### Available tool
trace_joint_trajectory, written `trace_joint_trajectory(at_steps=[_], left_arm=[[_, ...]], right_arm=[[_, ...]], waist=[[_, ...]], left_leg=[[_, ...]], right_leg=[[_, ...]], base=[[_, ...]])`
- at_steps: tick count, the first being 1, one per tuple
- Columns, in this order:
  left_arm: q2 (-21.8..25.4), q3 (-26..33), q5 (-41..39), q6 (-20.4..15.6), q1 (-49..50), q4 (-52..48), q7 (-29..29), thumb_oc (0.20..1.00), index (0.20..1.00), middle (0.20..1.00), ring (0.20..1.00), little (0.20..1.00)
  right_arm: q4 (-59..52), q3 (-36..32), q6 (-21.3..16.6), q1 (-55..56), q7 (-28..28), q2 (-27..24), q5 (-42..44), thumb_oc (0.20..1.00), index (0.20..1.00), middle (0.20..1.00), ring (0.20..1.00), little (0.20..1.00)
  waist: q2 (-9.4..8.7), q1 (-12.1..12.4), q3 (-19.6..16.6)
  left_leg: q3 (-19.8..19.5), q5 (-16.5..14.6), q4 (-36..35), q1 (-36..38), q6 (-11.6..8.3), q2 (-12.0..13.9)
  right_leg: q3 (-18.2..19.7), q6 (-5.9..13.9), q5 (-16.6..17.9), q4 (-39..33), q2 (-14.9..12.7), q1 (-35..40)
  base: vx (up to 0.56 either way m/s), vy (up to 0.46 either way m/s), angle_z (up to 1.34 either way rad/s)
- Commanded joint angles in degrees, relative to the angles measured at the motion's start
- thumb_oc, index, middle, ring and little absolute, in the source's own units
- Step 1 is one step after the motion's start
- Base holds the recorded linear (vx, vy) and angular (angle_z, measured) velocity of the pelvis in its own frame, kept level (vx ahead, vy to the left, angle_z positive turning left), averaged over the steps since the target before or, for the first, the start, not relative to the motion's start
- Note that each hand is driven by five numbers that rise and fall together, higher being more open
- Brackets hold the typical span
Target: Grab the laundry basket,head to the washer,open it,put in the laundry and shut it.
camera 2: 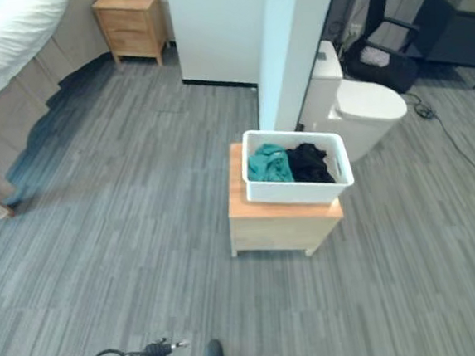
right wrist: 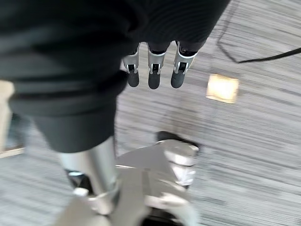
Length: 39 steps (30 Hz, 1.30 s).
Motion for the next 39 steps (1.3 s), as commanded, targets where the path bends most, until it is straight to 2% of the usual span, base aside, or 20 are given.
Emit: trace_joint_trajectory(at_steps=[1, 2, 3, 6, 8, 9, 10, 11, 15, 19, 20, 21, 25, 26, 29, 30, 32, 33, 36, 39], left_arm=[[-1.60, 0.62, 2.97, 0.34, -1.59, 0.41, 0.78, 1.000, 1.000, 1.000, 1.000, 1.000], [-1.70, 0.35, 3.57, 0.39, -1.65, 0.65, 0.71, 1.000, 1.000, 1.000, 1.000, 1.000], [-1.70, -0.08, 4.29, 0.81, -2.07, 1.17, 0.88, 1.000, 1.000, 1.000, 1.000, 1.000], [-1.76, -0.20, 5.34, 1.16, -1.62, 1.66, 0.80, 1.000, 1.000, 1.000, 1.000, 1.000], [-1.98, -0.34, 5.82, 1.15, -1.58, 1.85, 0.84, 1.000, 1.000, 1.000, 1.000, 1.000], [-2.49, -0.21, 5.83, 1.26, -1.34, 2.43, 0.95, 1.000, 1.000, 1.000, 1.000, 1.000], [-2.50, -0.21, 5.83, 1.25, -1.35, 2.44, 0.95, 1.000, 1.000, 1.000, 1.000, 1.000], [-2.58, -0.14, 5.81, 1.23, -1.41, 2.62, 0.94, 1.000, 1.000, 1.000, 1.000, 1.000], [-2.83, 0.30, 5.58, 0.94, -1.20, 2.95, 0.81, 1.000, 1.000, 1.000, 1.000, 1.000], [-2.97, 0.46, 6.25, 0.98, -0.31, 3.54, 0.77, 1.000, 1.000, 1.000, 1.000, 1.000], [-2.90, 0.13, 6.71, 0.97, -0.05, 3.56, 1.00, 1.000, 1.000, 1.000, 1.000, 1.000], [-2.50, -0.14, 7.53, 1.17, 0.44, 3.98, 1.35, 1.000, 1.000, 1.000, 1.000, 1.000], [-2.79, -0.51, 6.93, 1.18, 0.16, 3.33, 1.87, 1.000, 1.000, 1.000, 1.000, 1.000], [-3.22, -1.04, 6.01, 1.12, -0.90, 2.80, 2.41, 1.000, 1.000, 1.000, 1.000, 1.000], [-3.48, -1.31, 5.16, 1.21, -1.71, 2.74, 2.46, 1.000, 1.000, 1.000, 1.000, 1.000], [-3.88, -1.78, 4.96, 1.14, -2.49, 2.33, 2.59, 1.000, 1.000, 1.000, 1.000, 1.000], [-4.11, -1.94, 4.58, 1.06, -2.98, 2.02, 2.76, 1.000, 1.000, 1.000, 1.000, 1.000], [-4.46, -2.11, 3.86, 0.69, -3.83, 1.87, 2.63, 1.000, 1.000, 1.000, 1.000, 1.000], [-4.62, -2.59, 3.73, 0.49, -4.45, 1.58, 3.11, 1.000, 1.000, 1.000, 1.000, 1.000], [-4.80, -2.59, 4.09, 0.54, -3.97, 1.81, 2.41, 1.000, 1.000, 1.000, 1.000, 1.000]], right_arm=[[-3.71, 0.20, -0.57, -0.36, 1.56, -0.95, 1.71, 1.000, 1.000, 1.000, 1.000, 1.000], [-4.05, 0.55, -0.79, -0.51, 1.27, -0.83, 1.25, 1.000, 1.000, 1.000, 1.000, 1.000], [-4.44, 0.95, -1.37, -1.35, 0.23, -0.56, 1.23, 1.000, 1.000, 1.000, 1.000, 1.000], [-5.01, 0.94, -1.70, -1.81, -0.42, -0.62, 0.76, 1.000, 1.000, 1.000, 1.000, 1.000], [-5.05, 0.89, -1.75, -1.98, -0.47, -0.65, 0.66, 1.000, 1.000, 1.000, 1.000, 1.000], [-4.93, 1.03, -1.61, -1.98, -0.33, -0.96, 0.14, 1.000, 1.000, 1.000, 1.000, 1.000], [-4.93, 1.03, -1.61, -1.98, -0.33, -0.97, 0.14, 1.000, 1.000, 1.000, 1.000, 1.000], [-4.91, 0.85, -1.63, -1.94, -0.21, -1.03, 0.05, 1.000, 1.000, 1.000, 1.000, 1.000], [-3.96, -0.11, -1.40, -2.21, -0.16, -1.28, -0.33, 1.000, 1.000, 1.000, 1.000, 1.000], [-3.20, 0.48, -1.22, -1.74, -0.36, -0.54, -1.29, 1.000, 1.000, 1.000, 1.000, 1.000], [-3.02, 0.71, -1.30, -1.48, -0.56, -0.34, -1.43, 1.000, 1.000, 1.000, 1.000, 1.000], [-2.72, 1.02, -1.39, -1.28, -0.80, -0.46, -2.01, 1.000, 1.000, 1.000, 1.000, 1.000], [-2.31, 1.00, -1.56, -1.87, -1.54, -0.89, -1.21, 1.000, 1.000, 1.000, 1.000, 1.000], [-1.67, 1.15, -1.55, -2.56, -2.58, -1.27, -1.36, 1.000, 1.000, 1.000, 1.000, 1.000], [-1.36, 1.01, -1.63, -2.85, -3.36, -1.68, -1.24, 1.000, 1.000, 1.000, 1.000, 1.000], [-0.96, 0.42, -1.61, -2.85, -3.65, -2.32, -0.70, 1.000, 1.000, 1.000, 1.000, 1.000], [-0.92, 0.22, -1.51, -2.85, -3.77, -2.76, -0.18, 1.000, 1.000, 1.000, 1.000, 1.000], [-0.89, 1.05, -1.57, -2.78, -3.79, -3.17, -1.17, 1.000, 1.000, 1.000, 1.000, 1.000], [-1.02, 2.04, -1.79, -2.63, -4.28, -2.95, -2.20, 1.000, 1.000, 1.000, 1.000, 1.000], [-0.57, 2.20, -1.56, -3.31, -4.74, -2.68, -2.88, 1.000, 1.000, 1.000, 1.000, 1.000]], waist=[[2.41, 0.22, 2.70], [2.59, -0.03, 2.87], [3.29, -1.21, 3.40], [4.26, -1.70, 4.25], [4.30, -2.08, 4.57], [4.14, -2.84, 4.89], [4.16, -2.80, 4.95], [3.97, -3.08, 4.85], [3.54, -3.36, 4.58], [2.36, -2.97, 3.11], [2.23, -3.00, 2.77], [2.28, -3.33, 1.96], [2.76, -3.37, 1.48], [3.09, -3.52, 1.52], [3.29, -3.71, 1.72], [3.13, -3.90, 2.24], [2.95, -3.71, 2.74], [2.53, -2.33, 3.55], [3.05, -1.57, 4.04], [3.73, -0.78, 3.86]], left_leg=[[4.78, 0.08, 2.99, -4.49, -1.24, 2.54], [5.32, -0.26, 2.18, -3.47, -1.13, 2.46], [4.86, -0.61, 0.58, -1.10, -1.23, 2.51], [6.01, -1.28, -0.31, 1.50, -1.97, 3.47], [6.03, -2.04, -0.01, 2.36, -2.05, 3.51], [6.01, -2.86, 0.32, 3.76, -2.42, 3.50], [6.03, -2.87, 0.31, 3.85, -2.43, 3.52], [6.11, -3.00, 0.11, 4.07, -2.77, 3.55], [6.77, -3.90, -0.14, 6.66, -4.57, 5.19], [6.83, -4.75, 0.59, 8.00, -5.44, 5.95], [6.37, -4.53, 0.73, 8.23, -5.89, 6.68], [5.66, -3.99, 1.04, 8.83, -6.98, 8.94], [4.50, -3.49, 2.48, 8.07, -7.99, 11.41], [4.15, -3.04, 4.98, 7.39, -8.87, 13.66], [3.73, -1.23, 7.66, 6.27, -9.71, 15.53], [3.53, -0.20, 12.89, 4.50, -10.02, 16.86], [2.32, 0.52, 17.78, 2.14, -9.97, 16.65], [-4.21, -1.42, 12.65, -2.66, -8.63, 9.19], [2.01, 5.21, 6.27, -7.37, -10.31, 13.21], [1.10, 7.38, 2.69, -7.62, -10.83, 13.52]], right_leg=[[-4.45, 2.32, 16.32, -3.69, -4.61, -0.45], [-5.81, 2.40, 16.34, -2.90, -4.48, -0.78], [-4.59, 1.59, 12.65, -2.82, -0.52, -4.52], [-10.93, 0.07, 9.14, -6.99, -1.24, -6.80], [-11.36, 0.11, 9.33, -8.76, -1.49, -7.43], [-8.75, 0.89, 12.02, -13.82, -1.82, -8.57], [-8.73, 0.89, 12.07, -13.91, -1.78, -8.47], [-7.88, 1.48, 13.98, -16.53, -2.48, -9.27], [-6.98, 4.02, 20.97, -20.91, -7.53, -11.37], [-7.57, 3.97, 20.23, -22.90, -6.44, -8.95], [-7.37, 3.48, 19.85, -22.96, -5.49, -8.37], [-7.45, 2.43, 17.94, -22.10, -3.12, -7.26], [-8.11, 0.98, 15.74, -21.55, -1.00, -6.59], [-8.22, -0.34, 14.20, -21.22, 0.77, -6.37], [-9.05, -1.45, 13.34, -21.68, 2.18, -5.00], [-9.70, -2.48, 12.57, -22.57, 3.13, -3.24], [-10.25, -3.41, 11.77, -23.01, 3.52, -2.12], [-9.82, -2.74, 11.61, -24.30, 2.88, -0.75], [-11.67, -2.25, 11.11, -25.82, 2.62, 1.29], [-11.03, -1.67, 10.17, -26.49, 2.98, 2.99]], base=[[0.17, 0.273, -0.13], [0.16, 0.201, -0.32], [0.15, 0.167, -0.31], [0.13, 0.054, -0.06], [0.13, -0.033, -0.18], [0.13, -0.051, -0.09], [0.16, -0.093, -0.03], [0.07, -0.082, -0.01], [0.16, -0.193, -0.19], [0.15, -0.207, -0.16], [0.15, -0.316, 0.00], [0.18, -0.397, 0.07], [0.09, -0.279, -0.01], [0.09, -0.387, 0.17], [0.07, -0.271, 0.19], [0.07, -0.253, 0.00], [0.12, -0.225, 0.20], [0.17, -0.076, 0.23], [0.16, 0.010, 0.31], [0.20, 0.078, 0.02]])
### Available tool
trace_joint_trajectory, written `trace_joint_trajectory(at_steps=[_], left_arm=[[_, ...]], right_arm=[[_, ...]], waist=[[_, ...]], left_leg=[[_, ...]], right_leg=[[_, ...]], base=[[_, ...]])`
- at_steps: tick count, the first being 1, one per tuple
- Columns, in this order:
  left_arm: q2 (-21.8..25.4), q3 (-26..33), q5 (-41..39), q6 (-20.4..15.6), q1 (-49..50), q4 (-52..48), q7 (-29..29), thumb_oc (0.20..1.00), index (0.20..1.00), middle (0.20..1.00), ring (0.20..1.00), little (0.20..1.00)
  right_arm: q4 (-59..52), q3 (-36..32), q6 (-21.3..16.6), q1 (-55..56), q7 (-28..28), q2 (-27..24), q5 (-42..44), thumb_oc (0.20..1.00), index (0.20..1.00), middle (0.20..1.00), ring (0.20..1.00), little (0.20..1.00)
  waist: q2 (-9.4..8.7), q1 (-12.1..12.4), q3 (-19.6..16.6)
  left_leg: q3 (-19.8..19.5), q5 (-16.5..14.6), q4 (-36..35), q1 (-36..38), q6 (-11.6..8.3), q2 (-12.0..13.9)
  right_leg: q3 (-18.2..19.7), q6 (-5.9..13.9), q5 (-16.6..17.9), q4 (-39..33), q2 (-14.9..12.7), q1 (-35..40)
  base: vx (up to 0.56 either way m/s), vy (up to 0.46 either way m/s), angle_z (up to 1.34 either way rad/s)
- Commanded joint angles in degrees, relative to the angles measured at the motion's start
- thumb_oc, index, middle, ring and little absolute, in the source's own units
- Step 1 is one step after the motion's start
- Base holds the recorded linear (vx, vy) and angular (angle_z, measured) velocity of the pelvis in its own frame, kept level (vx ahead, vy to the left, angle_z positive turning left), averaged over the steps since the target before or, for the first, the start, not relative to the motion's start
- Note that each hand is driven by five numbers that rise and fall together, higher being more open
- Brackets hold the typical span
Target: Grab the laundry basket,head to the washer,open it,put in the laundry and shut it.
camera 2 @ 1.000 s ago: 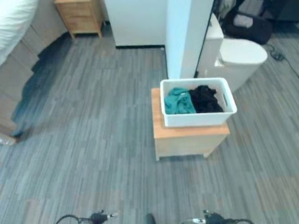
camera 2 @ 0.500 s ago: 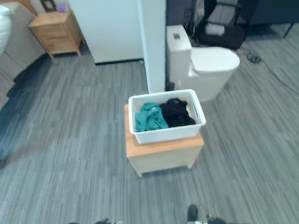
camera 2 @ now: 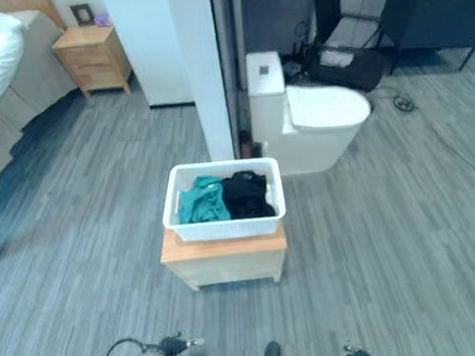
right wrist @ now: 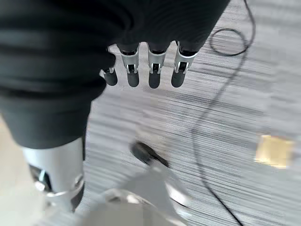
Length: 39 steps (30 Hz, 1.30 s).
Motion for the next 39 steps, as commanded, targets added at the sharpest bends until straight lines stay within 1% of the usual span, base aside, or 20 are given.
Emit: trace_joint_trajectory(at_steps=[1, 2, 5, 6, 7, 8, 13, 16, 17, 18, 19, 22, 23, 24, 25, 26, 27, 28, 35, 39], left_arm=[[-0.31, -0.33, 0.30, -0.52, -2.35, 1.65, 0.46, 1.000, 1.000, 1.000, 1.000, 1.000], [-0.53, 0.42, 0.42, -0.27, -1.16, 2.21, 0.19, 1.000, 1.000, 1.000, 1.000, 1.000], [-0.26, 1.60, -0.44, -0.06, -0.01, 2.76, 0.27, 1.000, 1.000, 1.000, 1.000, 1.000], [-0.27, 1.60, -0.44, -0.06, -0.02, 2.76, 0.27, 1.000, 1.000, 1.000, 1.000, 1.000], [0.16, 1.91, -0.51, -0.05, 0.40, 2.83, 0.05, 1.000, 1.000, 1.000, 1.000, 1.000], [0.34, 1.81, -0.25, -0.04, 0.33, 2.70, 0.10, 1.000, 1.000, 1.000, 1.000, 1.000], [1.26, 1.71, 0.70, 0.06, 0.05, 2.26, -0.01, 1.000, 1.000, 1.000, 1.000, 1.000], [1.54, 1.88, 0.57, -0.03, 0.10, 2.01, 0.14, 1.000, 1.000, 1.000, 1.000, 1.000], [1.54, 1.88, 0.57, -0.03, 0.10, 2.01, 0.14, 1.000, 1.000, 1.000, 1.000, 1.000], [1.70, 1.78, 0.09, -0.10, -0.18, 1.66, -0.01, 1.000, 1.000, 1.000, 1.000, 1.000], [1.64, 1.25, 0.18, -0.04, -0.42, 1.51, 0.33, 1.000, 1.000, 1.000, 1.000, 1.000], [1.69, 1.28, 0.37, 0.05, -0.34, 1.79, 0.48, 1.000, 1.000, 1.000, 1.000, 1.000], [1.68, 1.37, 0.43, -0.05, -0.07, 2.16, 0.84, 1.000, 1.000, 1.000, 1.000, 1.000], [1.68, 1.37, 0.43, -0.06, -0.07, 2.17, 0.84, 1.000, 1.000, 1.000, 1.000, 1.000], [1.56, 1.23, 0.45, -0.22, -0.08, 2.41, 0.92, 1.000, 1.000, 1.000, 1.000, 1.000], [1.31, 0.64, 1.05, -0.01, -0.15, 2.60, 1.07, 1.000, 1.000, 1.000, 1.000, 1.000], [1.21, 0.40, 1.65, 0.07, 0.20, 2.87, 1.22, 1.000, 1.000, 1.000, 1.000, 1.000], [1.27, 0.86, 1.80, -0.09, 1.15, 3.24, 1.30, 1.000, 1.000, 1.000, 1.000, 1.000], [0.72, 1.71, -0.27, -1.23, 3.25, 3.09, 0.92, 1.000, 1.000, 1.000, 1.000, 1.000], [0.77, 2.05, -2.13, -1.39, 3.55, 2.96, -0.07, 1.000, 1.000, 1.000, 1.000, 1.000]], right_arm=[[-0.37, -0.65, -0.53, -0.83, -0.71, -1.87, -1.11, 1.000, 1.000, 1.000, 1.000, 1.000], [-0.26, -1.02, -0.31, -0.67, -0.71, -1.50, -0.67, 1.000, 1.000, 1.000, 1.000, 1.000], [-0.35, -1.09, -0.18, -0.33, -0.88, -0.81, -0.79, 1.000, 1.000, 1.000, 1.000, 1.000], [-0.35, -1.09, -0.18, -0.34, -0.88, -0.82, -0.79, 1.000, 1.000, 1.000, 1.000, 1.000], [-0.82, -0.81, -0.07, 0.09, -0.35, 0.13, -1.10, 1.000, 1.000, 1.000, 1.000, 1.000], [-1.06, -0.62, -0.06, 0.17, -0.27, 0.51, -1.23, 1.000, 1.000, 1.000, 1.000, 1.000], [-2.30, -0.20, -0.30, -0.16, -0.26, 1.50, -1.71, 1.000, 1.000, 1.000, 1.000, 1.000], [-2.90, -0.38, -0.30, -0.49, -0.48, 1.52, -1.61, 1.000, 1.000, 1.000, 1.000, 1.000], [-2.90, -0.38, -0.30, -0.49, -0.48, 1.52, -1.61, 1.000, 1.000, 1.000, 1.000, 1.000], [-3.10, -0.77, -0.44, -0.60, -0.78, 1.55, -0.92, 1.000, 1.000, 1.000, 1.000, 1.000], [-3.14, -0.74, -0.65, -0.48, -0.86, 1.86, 0.68, 1.000, 1.000, 1.000, 1.000, 1.000], [-2.98, -0.98, -0.60, -0.17, -0.85, 2.06, 1.55, 1.000, 1.000, 1.000, 1.000, 1.000], [-2.84, -1.32, -0.77, -0.02, -0.84, 2.33, 2.25, 1.000, 1.000, 1.000, 1.000, 1.000], [-2.83, -1.32, -0.78, -0.02, -0.83, 2.32, 2.25, 1.000, 1.000, 1.000, 1.000, 1.000], [-2.56, -1.72, -0.85, 0.12, -0.84, 2.55, 2.90, 1.000, 1.000, 1.000, 1.000, 1.000], [-2.34, -2.51, -0.55, 0.54, -0.54, 2.55, 5.10, 1.000, 1.000, 1.000, 1.000, 1.000], [-2.27, -2.74, -0.60, 0.95, -0.44, 2.56, 5.54, 1.000, 1.000, 1.000, 1.000, 1.000], [-2.09, -3.54, -0.70, 1.39, -0.36, 2.47, 6.10, 1.000, 1.000, 1.000, 1.000, 1.000], [-1.86, -8.89, -0.84, 2.81, 1.57, 2.44, 15.33, 1.000, 1.000, 1.000, 1.000, 1.000], [-1.19, -10.98, -0.81, 3.17, 1.63, 1.76, 17.49, 1.000, 1.000, 1.000, 1.000, 1.000]], waist=[[0.60, 0.58, 1.48], [1.07, 0.42, 0.84], [0.63, 0.74, 0.11], [0.67, 0.75, -0.02], [-0.32, 1.32, -0.36], [-0.62, 1.47, -0.33], [-2.03, 2.35, -0.23], [-1.73, 2.61, -0.09], [-1.73, 2.61, -0.09], [-1.04, 1.84, 0.74], [-0.86, 0.51, 1.11], [-0.72, 0.32, 1.13], [-0.92, 0.29, 1.27], [-0.89, 0.23, 1.35], [-0.95, -0.12, 1.59], [-1.15, -0.67, 1.64], [-1.19, -0.79, 1.35], [-1.20, -0.55, 0.71], [0.67, -1.28, -1.54], [1.95, -1.72, -2.04]], left_leg=[[-2.26, 0.07, 4.61, 1.29, 5.95, -1.67], [-0.75, -0.83, 5.84, 2.03, 6.22, -2.16], [-2.68, -3.67, 9.76, 1.17, 7.56, -4.07], [-2.69, -3.61, 9.74, 1.01, 7.57, -4.04], [-2.06, -7.20, 13.47, 0.66, 9.38, -5.56], [-1.93, -7.98, 13.96, 0.75, 9.90, -5.92], [-0.23, -11.48, 14.12, 2.65, 12.75, -8.65], [0.76, -11.09, 11.42, 4.50, 13.63, -9.59], [0.76, -11.09, 11.42, 4.50, 13.63, -9.59], [1.22, -10.25, 6.76, 7.33, 14.37, -10.22], [-0.95, -9.64, 4.81, 8.67, 14.37, -10.99], [-1.33, -9.22, 3.43, 9.51, 14.07, -11.20], [-1.06, -9.13, 1.99, 10.78, 13.62, -11.18], [-1.13, -9.11, 1.93, 10.89, 13.61, -11.17], [-1.59, -9.18, 1.79, 11.26, 13.43, -11.06], [-3.23, -9.03, 2.79, 11.13, 13.24, -11.23], [-3.25, -8.89, 2.16, 11.61, 13.09, -11.30], [-2.43, -8.76, 1.50, 12.12, 12.72, -10.97], [-3.93, -8.00, 0.05, 13.74, 11.29, -10.40], [-4.41, -7.83, -0.29, 14.06, 10.87, -10.22]], right_leg=[[5.32, 6.44, -1.19, 2.74, -6.48, 3.58], [5.73, 6.81, -2.12, 2.65, -7.12, 4.99], [6.84, 7.26, -2.91, 3.46, -9.08, 5.66], [6.84, 7.25, -2.85, 3.44, -9.04, 5.49], [8.07, 8.12, -3.49, 5.59, -11.25, 5.13], [8.32, 8.38, -3.47, 6.54, -11.81, 4.78], [8.98, 10.56, -0.53, 11.28, -14.88, 2.60], [8.13, 11.13, 2.46, 15.31, -16.34, 0.14], [8.13, 11.13, 2.46, 15.31, -16.34, 0.14], [7.50, 10.99, 2.68, 20.40, -14.82, -3.10], [12.88, 9.92, -0.56, 18.55, -8.98, -5.71], [12.92, 9.63, -0.40, 15.38, -8.34, -5.67], [10.92, 9.78, 1.75, 10.68, -9.13, -6.57], [10.83, 9.78, 1.81, 10.54, -9.10, -6.39], [11.31, 10.09, 3.02, 9.77, -8.97, -8.46], [14.10, 9.92, 2.58, 10.06, -8.32, -7.61], [14.46, 9.73, 2.49, 8.70, -8.11, -6.39], [13.03, 9.76, 2.67, 7.38, -8.32, -5.24], [11.78, 9.06, 2.43, 2.92, -7.32, -0.87], [11.08, 8.95, 2.16, 2.52, -7.16, -0.12]], base=[[0.27, 0.185, -0.29], [0.24, 0.190, -0.27], [0.23, 0.203, -0.20], [0.27, 0.343, -0.23], [0.26, 0.342, -0.21], [0.30, 0.404, -0.31], [0.12, 0.230, -0.15], [0.04, 0.139, -0.07], [0.07, 0.298, -0.25], [0.13, 0.248, -0.26], [0.12, 0.246, -0.08], [0.08, 0.006, 0.40], [0.05, -0.033, 0.43], [0.08, -0.054, 0.17], [0.09, -0.069, 0.17], [0.11, -0.090, 0.25], [0.10, -0.117, 0.41], [0.10, -0.111, 0.73], [0.08, -0.073, 0.10], [0.05, -0.017, 0.04]])
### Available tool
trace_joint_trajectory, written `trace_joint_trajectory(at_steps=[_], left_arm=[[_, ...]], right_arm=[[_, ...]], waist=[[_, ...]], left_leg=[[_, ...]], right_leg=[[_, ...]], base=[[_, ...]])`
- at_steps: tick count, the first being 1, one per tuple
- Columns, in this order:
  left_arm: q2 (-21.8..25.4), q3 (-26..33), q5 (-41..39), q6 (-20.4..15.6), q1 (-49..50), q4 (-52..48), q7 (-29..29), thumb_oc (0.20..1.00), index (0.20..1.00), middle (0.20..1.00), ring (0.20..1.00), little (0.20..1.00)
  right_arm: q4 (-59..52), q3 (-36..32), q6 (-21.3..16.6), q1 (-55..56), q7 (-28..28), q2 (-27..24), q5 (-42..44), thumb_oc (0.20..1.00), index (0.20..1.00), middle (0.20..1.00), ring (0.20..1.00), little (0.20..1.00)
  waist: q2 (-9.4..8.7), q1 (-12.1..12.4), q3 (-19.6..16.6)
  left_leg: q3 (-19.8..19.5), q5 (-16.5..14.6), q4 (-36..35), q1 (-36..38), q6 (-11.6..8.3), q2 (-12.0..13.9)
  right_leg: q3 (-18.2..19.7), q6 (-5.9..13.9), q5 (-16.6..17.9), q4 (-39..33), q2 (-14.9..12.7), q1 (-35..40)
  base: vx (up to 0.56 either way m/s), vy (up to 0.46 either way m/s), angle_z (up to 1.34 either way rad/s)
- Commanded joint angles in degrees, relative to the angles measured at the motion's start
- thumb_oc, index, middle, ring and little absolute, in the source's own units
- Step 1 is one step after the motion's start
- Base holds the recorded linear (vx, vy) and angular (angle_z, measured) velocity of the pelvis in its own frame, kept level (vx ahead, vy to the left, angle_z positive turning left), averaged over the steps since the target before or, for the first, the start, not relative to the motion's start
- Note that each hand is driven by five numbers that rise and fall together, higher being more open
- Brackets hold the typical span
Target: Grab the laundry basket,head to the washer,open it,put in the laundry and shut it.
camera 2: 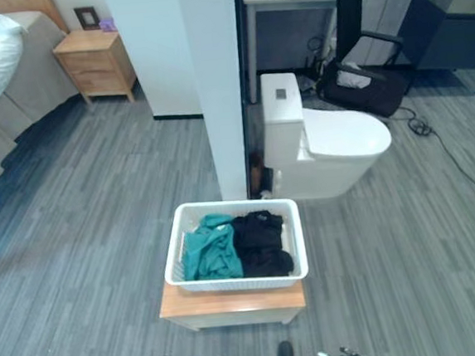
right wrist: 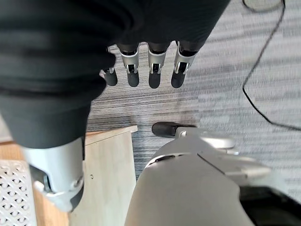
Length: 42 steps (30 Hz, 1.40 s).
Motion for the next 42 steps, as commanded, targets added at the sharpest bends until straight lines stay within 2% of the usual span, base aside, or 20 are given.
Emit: trace_joint_trajectory(at_steps=[1, 6, 7, 9, 11, 13, 15, 19, 25, 29, 30, 31, 32, 33, 34, 35, 36, 37, 39, 42], left_arm=[[-1.09, -0.09, -2.22, -1.07, -3.32, 3.54, -0.61, 1.000, 1.000, 1.000, 1.000, 1.000], [-0.83, -0.19, -6.20, 0.04, -3.07, 4.78, -6.30, 1.000, 1.000, 1.000, 1.000, 1.000], [1.55, -2.74, -9.95, 1.79, -6.59, 6.09, -8.94, 1.000, 1.000, 1.000, 1.000, 1.000], [6.45, -3.51, -11.50, 7.01, -11.86, 8.62, -12.04, 1.000, 1.000, 1.000, 1.000, 1.000], [10.71, -7.63, -13.54, 10.60, -17.67, 11.07, -16.01, 1.000, 1.000, 1.000, 1.000, 1.000], [11.33, -8.75, -14.90, 12.38, -20.98, 12.30, -16.08, 1.000, 1.000, 1.000, 1.000, 1.000], [13.76, -12.28, -14.15, 14.60, -30.09, 15.31, -20.37, 1.000, 1.000, 1.000, 1.000, 1.000], [12.78, -16.88, -13.36, 16.49, -39.26, 16.81, -20.70, 1.000, 1.000, 1.000, 1.000, 1.000], [10.67, -20.09, -11.70, 18.56, -48.34, 17.20, -17.76, 1.000, 1.000, 1.000, 1.000, 1.000], [11.24, -19.44, -12.09, 19.26, -52.20, 16.70, -12.33, 1.000, 1.000, 1.000, 1.000, 1.000], [11.33, -23.50, -13.48, 20.46, -55.47, 18.10, -11.51, 1.000, 1.000, 1.000, 1.000, 1.000], [12.23, -21.72, -13.77, 19.86, -55.13, 17.52, -11.90, 1.000, 1.000, 1.000, 1.000, 1.000], [12.32, -21.84, -13.76, 19.85, -54.96, 17.46, -11.91, 1.000, 1.000, 1.000, 1.000, 1.000], [11.21, -21.60, -15.26, 19.99, -55.11, 17.69, -10.64, 1.000, 1.000, 1.000, 1.000, 1.000], [9.03, -20.69, -19.12, 19.28, -55.74, 16.84, -7.12, 1.000, 1.000, 1.000, 1.000, 1.000], [8.75, -20.19, -20.64, 19.27, -55.63, 16.32, -5.79, 1.000, 1.000, 1.000, 1.000, 1.000], [8.76, -20.19, -20.64, 19.28, -55.61, 16.30, -5.78, 1.000, 1.000, 1.000, 1.000, 1.000], [9.56, -18.42, -22.84, 18.40, -54.83, 15.11, -3.84, 1.000, 1.000, 1.000, 1.000, 1.000], [9.88, -15.64, -25.06, 17.39, -53.16, 13.83, -2.02, 1.000, 1.000, 1.000, 1.000, 1.000], [11.02, -13.44, -27.26, 15.49, -51.99, 13.42, -0.90, 1.000, 1.000, 1.000, 1.000, 1.000]], right_arm=[[3.42, -2.67, -0.30, -1.94, 0.26, -0.95, 3.06, 1.000, 1.000, 1.000, 1.000, 1.000], [4.07, -7.33, 1.32, -0.68, 3.27, -3.54, 8.58, 1.000, 1.000, 1.000, 1.000, 1.000], [10.19, -10.47, 9.12, -13.66, 3.45, -15.85, 11.06, 1.000, 1.000, 1.000, 1.000, 1.000], [7.84, -11.52, 18.13, -15.78, 8.75, -23.61, 21.44, 1.000, 1.000, 1.000, 1.000, 1.000], [12.76, -9.83, 23.74, -23.76, 13.43, -32.85, 22.61, 1.000, 1.000, 1.000, 1.000, 1.000], [17.80, -11.64, 21.82, -23.38, 12.10, -34.97, 24.39, 1.000, 1.000, 1.000, 1.000, 1.000], [17.52, -5.47, 25.27, -33.23, 17.35, -41.83, 16.37, 1.000, 1.000, 1.000, 1.000, 1.000], [19.26, -0.21, 26.18, -40.95, 19.11, -44.88, 12.63, 1.000, 1.000, 1.000, 1.000, 1.000], [20.14, 2.91, 26.94, -43.96, 19.54, -43.63, 9.31, 1.000, 1.000, 1.000, 1.000, 1.000], [19.09, 6.59, 26.57, -45.87, 18.76, -39.08, 6.43, 1.000, 1.000, 1.000, 1.000, 1.000], [17.93, 15.40, 31.45, -65.36, 19.11, -39.99, 8.55, 1.000, 1.000, 1.000, 1.000, 1.000], [20.15, 16.13, 31.28, -63.41, 20.11, -36.40, 9.07, 1.000, 1.000, 1.000, 1.000, 1.000], [20.01, 15.91, 31.24, -63.07, 20.02, -36.27, 9.10, 1.000, 1.000, 1.000, 1.000, 1.000], [22.24, 15.00, 31.31, -64.26, 18.65, -32.58, 8.63, 1.000, 1.000, 1.000, 1.000, 1.000], [22.24, 13.19, 33.09, -65.10, 11.85, -24.88, 7.91, 1.000, 1.000, 1.000, 1.000, 1.000], [22.24, 12.89, 33.02, -65.31, 8.24, -21.71, 7.58, 1.000, 1.000, 1.000, 1.000, 1.000], [22.24, 12.89, 33.02, -65.31, 8.22, -21.69, 7.60, 1.000, 1.000, 1.000, 1.000, 1.000], [22.24, 12.29, 32.08, -66.04, 3.92, -17.41, 6.94, 1.000, 1.000, 1.000, 1.000, 1.000], [22.24, 12.58, 29.82, -66.63, 0.15, -13.80, 7.03, 1.000, 1.000, 1.000, 1.000, 1.000], [22.24, 12.48, 28.81, -67.58, -1.17, -10.23, 8.49, 1.000, 1.000, 1.000, 1.000, 1.000]], waist=[[0.23, -0.28, 1.29], [2.49, -1.39, 0.80], [2.36, 0.31, -0.21], [2.60, 0.13, -0.66], [2.69, 0.78, -1.20], [3.17, 0.79, -1.09], [3.02, 0.38, -1.32], [3.05, -0.14, -1.13], [2.49, -0.63, -0.02], [1.61, -1.13, 2.23], [0.40, -0.02, 1.85], [1.20, -0.57, 3.04], [1.05, -0.59, 2.89], [1.07, -0.29, 3.49], [1.32, 0.20, 4.76], [1.42, 0.18, 5.13], [1.41, 0.18, 5.13], [1.41, 0.06, 5.92], [1.35, 0.35, 6.70], [1.06, 0.54, 7.27]], left_leg=[[2.30, 0.97, 0.24, -0.93, 0.87, -2.11], [2.38, 0.97, 0.24, -0.81, 0.64, -2.19], [0.71, 1.29, 0.24, -0.76, 0.38, -2.54], [1.85, 1.59, 0.24, -0.85, -0.11, -2.21], [1.55, 1.78, 0.24, -0.86, -0.32, -2.32], [1.37, 2.10, 0.24, -1.15, -0.30, -2.40], [1.38, 2.58, 0.24, -1.65, -0.50, -2.50], [1.11, 2.61, 0.24, -2.23, -0.41, -2.68], [0.94, 2.60, 0.24, -3.27, -0.26, -2.67], [1.32, 2.52, 0.24, -5.20, -0.12, -2.57], [1.60, 2.34, 0.24, -5.56, -0.24, -2.50], [1.59, 2.68, 0.24, -6.20, -0.12, -2.52], [1.58, 2.67, 0.24, -6.23, -0.12, -2.52], [1.61, 2.73, 0.24, -6.64, -0.04, -2.62], [1.68, 2.85, 0.24, -7.16, 0.13, -2.59], [1.99, 2.83, 0.24, -7.25, 0.17, -2.54], [2.00, 2.83, 0.24, -7.25, 0.17, -2.54], [2.49, 2.74, 0.24, -7.40, 0.28, -2.46], [2.61, 2.66, 0.24, -7.89, 0.46, -2.68], [2.94, 2.56, 0.24, -8.04, 0.53, -2.72]], right_leg=[[0.06, 3.20, -3.15, 1.93, -2.71, 2.01], [-0.05, 3.43, -2.93, 1.22, -2.82, 2.53], [-2.35, 3.78, -2.63, 0.44, -3.25, 4.01], [-1.97, 4.01, -1.89, 0.08, -3.07, 3.80], [-2.75, 4.29, -1.67, -0.05, -3.32, 4.27], [-3.07, 4.34, -1.29, -0.05, -3.41, 4.04], [-3.46, 4.86, -0.54, -0.05, -3.80, 3.58], [-3.72, 5.23, -0.03, -0.05, -4.23, 3.15], [-3.26, 5.31, 0.07, -0.05, -4.28, 2.17], [-2.04, 5.32, 0.35, -0.05, -4.34, -0.36], [-1.78, 5.39, 0.31, -0.05, -4.49, -0.74], [-1.61, 5.29, 0.73, -0.05, -4.54, -1.41], [-1.62, 5.29, 0.71, -0.05, -4.54, -1.43], [-1.30, 5.22, 1.00, -0.05, -4.52, -1.92], [-0.87, 5.04, 1.28, -0.05, -4.46, -2.67], [-0.61, 4.99, 1.35, -0.05, -4.47, -2.89], [-0.61, 4.99, 1.35, -0.05, -4.47, -2.89], [0.03, 4.89, 1.49, -0.05, -4.44, -3.47], [0.23, 4.75, 1.52, -0.05, -4.62, -4.15], [0.56, 4.70, 1.58, -0.05, -4.59, -4.47]], base=[[0.04, 0.017, 0.07], [0.05, 0.031, 0.08], [0.10, -0.001, -0.04], [0.07, -0.009, 0.01], [0.04, 0.002, 0.32], [0.01, 0.010, 0.18], [0.02, 0.025, 0.15], [0.00, 0.024, -0.01], [-0.02, 0.019, 0.09], [-0.06, 0.021, -0.05], [-0.08, 0.018, -0.07], [-0.06, 0.010, -0.19], [-0.07, 0.006, -0.53], [-0.06, 0.013, -0.36], [-0.06, 0.022, -0.17], [-0.03, 0.019, 0.19], [-0.01, 0.028, 0.05], [-0.01, 0.032, 0.06], [-0.01, 0.020, 0.01], [0.02, 0.016, -0.06]])
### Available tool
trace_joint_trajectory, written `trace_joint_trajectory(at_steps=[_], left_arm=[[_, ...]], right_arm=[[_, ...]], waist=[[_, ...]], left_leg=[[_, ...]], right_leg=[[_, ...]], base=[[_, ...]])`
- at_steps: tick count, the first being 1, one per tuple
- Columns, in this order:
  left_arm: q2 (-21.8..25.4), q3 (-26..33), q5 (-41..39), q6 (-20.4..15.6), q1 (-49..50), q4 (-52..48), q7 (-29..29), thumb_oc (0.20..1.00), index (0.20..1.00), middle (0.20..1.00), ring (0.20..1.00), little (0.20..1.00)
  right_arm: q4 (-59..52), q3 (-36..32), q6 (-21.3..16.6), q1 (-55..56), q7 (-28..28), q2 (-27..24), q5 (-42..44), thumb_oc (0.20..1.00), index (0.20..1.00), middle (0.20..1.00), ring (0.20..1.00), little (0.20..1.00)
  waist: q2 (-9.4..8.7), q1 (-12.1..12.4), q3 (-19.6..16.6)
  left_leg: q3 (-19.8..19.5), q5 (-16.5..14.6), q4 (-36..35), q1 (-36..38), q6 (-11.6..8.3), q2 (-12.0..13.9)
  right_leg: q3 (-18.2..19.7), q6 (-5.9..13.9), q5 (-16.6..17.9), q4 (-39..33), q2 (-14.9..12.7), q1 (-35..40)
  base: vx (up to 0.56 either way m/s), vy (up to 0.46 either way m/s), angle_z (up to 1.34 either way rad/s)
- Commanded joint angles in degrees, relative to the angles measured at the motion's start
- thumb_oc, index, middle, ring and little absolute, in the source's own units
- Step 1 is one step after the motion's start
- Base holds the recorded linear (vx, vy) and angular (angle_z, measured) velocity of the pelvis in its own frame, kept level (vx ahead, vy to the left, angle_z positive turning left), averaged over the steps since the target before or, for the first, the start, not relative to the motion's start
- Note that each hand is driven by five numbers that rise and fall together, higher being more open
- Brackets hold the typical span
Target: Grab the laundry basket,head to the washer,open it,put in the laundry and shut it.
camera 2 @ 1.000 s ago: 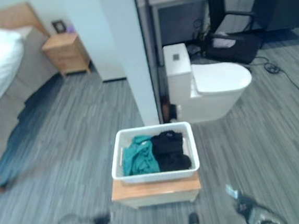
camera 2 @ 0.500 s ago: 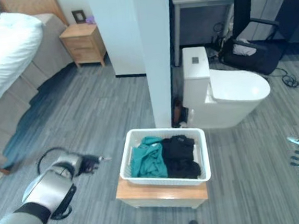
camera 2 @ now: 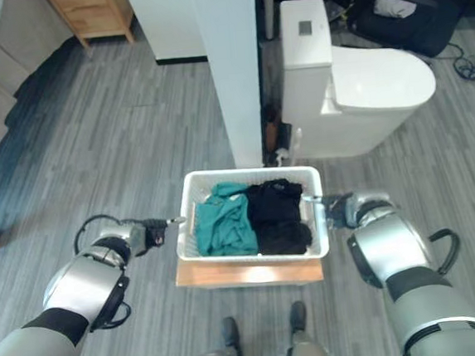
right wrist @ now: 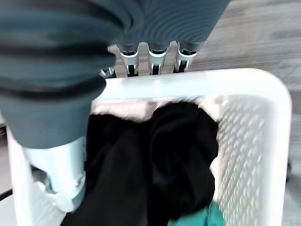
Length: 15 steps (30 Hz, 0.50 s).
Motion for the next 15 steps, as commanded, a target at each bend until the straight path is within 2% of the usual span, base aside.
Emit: trace_joint_trajectory(at_steps=[1, 5, 7, 15], left_arm=[[2.80, -1.06, -2.26, -3.62, -3.80, 4.54, 2.01, 1.000, 1.000, 1.000, 1.000, 1.000], [2.69, -0.65, -1.81, -4.56, -3.45, 4.46, 2.52, 1.000, 1.000, 1.000, 1.000, 1.000], [2.41, -0.26, -2.08, -5.59, -3.04, 4.06, 2.94, 1.000, 1.000, 1.000, 1.000, 1.000], [1.47, -0.02, -0.68, -7.53, -3.22, 3.41, 3.86, 1.000, 1.000, 1.000, 1.000, 1.000]], right_arm=[[4.18, 3.20, -2.29, -4.33, -2.43, -0.12, 0.90, 1.000, 1.000, 1.000, 1.000, 1.000], [4.18, 3.49, -2.28, -3.45, -3.04, 2.22, 0.58, 1.000, 1.000, 1.000, 1.000, 1.000], [4.18, 4.00, -3.75, -2.74, -3.72, 3.92, 0.45, 1.000, 1.000, 1.000, 1.000, 1.000], [4.18, 3.99, -5.37, -1.61, -5.10, 4.96, 0.42, 1.000, 1.000, 1.000, 1.000, 1.000]], waist=[[0.00, 0.15, 1.18], [-0.34, 0.27, 1.62], [-0.63, 0.49, 2.07], [-1.10, 0.22, 2.87]], left_leg=[[1.41, 2.59, -2.81, 0.81, 0.52, -0.11], [1.08, 2.54, -2.81, 0.87, 0.59, -0.16], [0.80, 2.59, -2.81, 0.74, 0.58, -0.15], [0.63, 2.33, -2.81, 0.56, 0.70, -0.19]], right_leg=[[1.64, 3.78, -0.65, -0.15, -1.24, 2.74], [1.35, 3.61, -0.83, -0.15, -1.22, 2.94], [1.07, 3.52, -0.94, -0.15, -1.14, 3.03], [0.85, 3.34, -1.27, 0.04, -0.99, 2.83]], base=[[0.04, 0.010, -0.12], [0.01, -0.003, -0.04], [0.04, -0.013, 0.01], [0.00, -0.001, 0.00]])
